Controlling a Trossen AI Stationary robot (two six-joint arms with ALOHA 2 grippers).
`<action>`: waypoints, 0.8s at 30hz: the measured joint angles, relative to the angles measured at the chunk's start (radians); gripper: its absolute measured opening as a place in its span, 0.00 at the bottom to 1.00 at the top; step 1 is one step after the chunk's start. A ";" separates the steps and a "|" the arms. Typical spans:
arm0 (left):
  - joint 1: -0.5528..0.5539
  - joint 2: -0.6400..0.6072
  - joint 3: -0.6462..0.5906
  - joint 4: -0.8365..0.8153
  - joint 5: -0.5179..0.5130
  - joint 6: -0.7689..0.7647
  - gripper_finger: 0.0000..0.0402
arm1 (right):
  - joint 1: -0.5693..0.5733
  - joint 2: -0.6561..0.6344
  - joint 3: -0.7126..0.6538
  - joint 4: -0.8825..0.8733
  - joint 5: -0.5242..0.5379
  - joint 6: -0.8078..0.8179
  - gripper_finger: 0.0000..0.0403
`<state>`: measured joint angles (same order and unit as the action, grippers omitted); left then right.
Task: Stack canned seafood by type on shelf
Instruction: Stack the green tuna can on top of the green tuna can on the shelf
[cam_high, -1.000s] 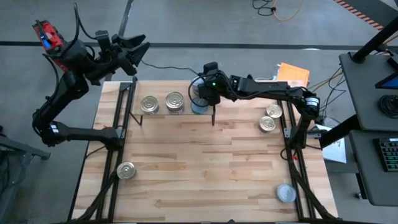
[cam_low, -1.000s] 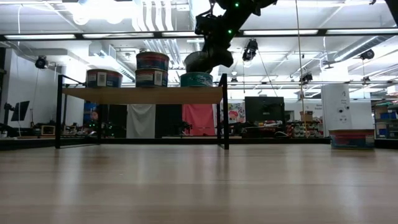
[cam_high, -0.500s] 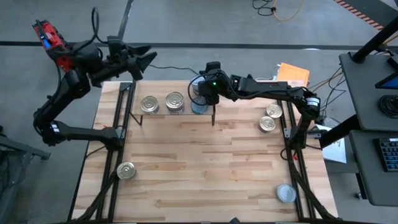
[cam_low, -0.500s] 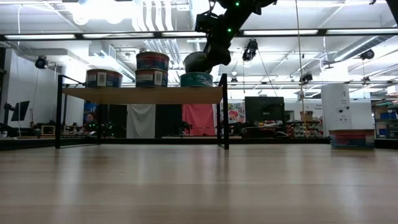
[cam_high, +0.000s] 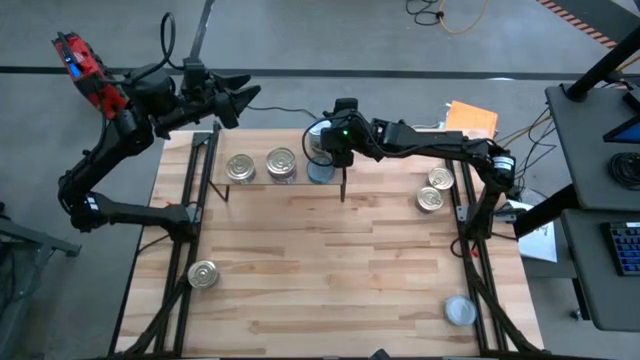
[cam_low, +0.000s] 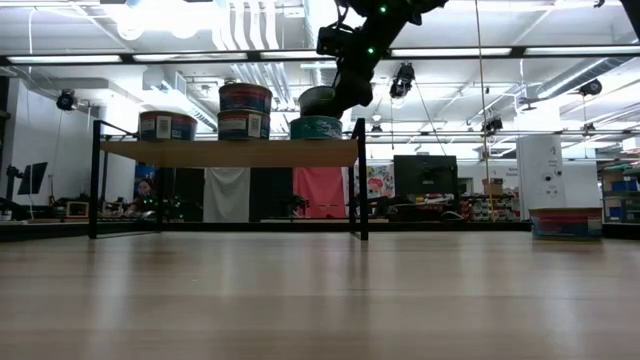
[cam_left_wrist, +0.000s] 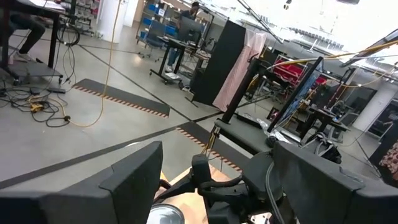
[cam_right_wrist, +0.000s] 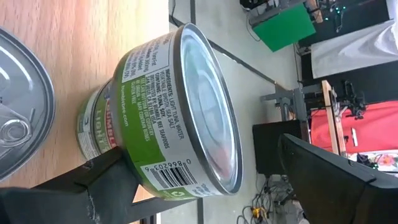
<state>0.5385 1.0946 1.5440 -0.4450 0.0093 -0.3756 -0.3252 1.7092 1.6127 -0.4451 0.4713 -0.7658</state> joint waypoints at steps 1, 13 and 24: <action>0.000 0.000 0.000 0.000 0.000 0.000 0.72 | 0.000 0.000 0.000 -0.002 0.000 -0.001 0.88; 0.000 0.000 0.000 0.000 0.000 0.000 0.72 | -0.003 -0.004 0.075 -0.132 -0.103 0.131 0.88; 0.000 0.000 0.000 0.001 0.001 0.000 0.72 | -0.003 -0.004 0.148 -0.207 -0.141 0.193 0.88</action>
<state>0.5385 1.0950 1.5440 -0.4442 0.0101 -0.3759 -0.3279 1.7050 1.7607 -0.6518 0.3305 -0.5728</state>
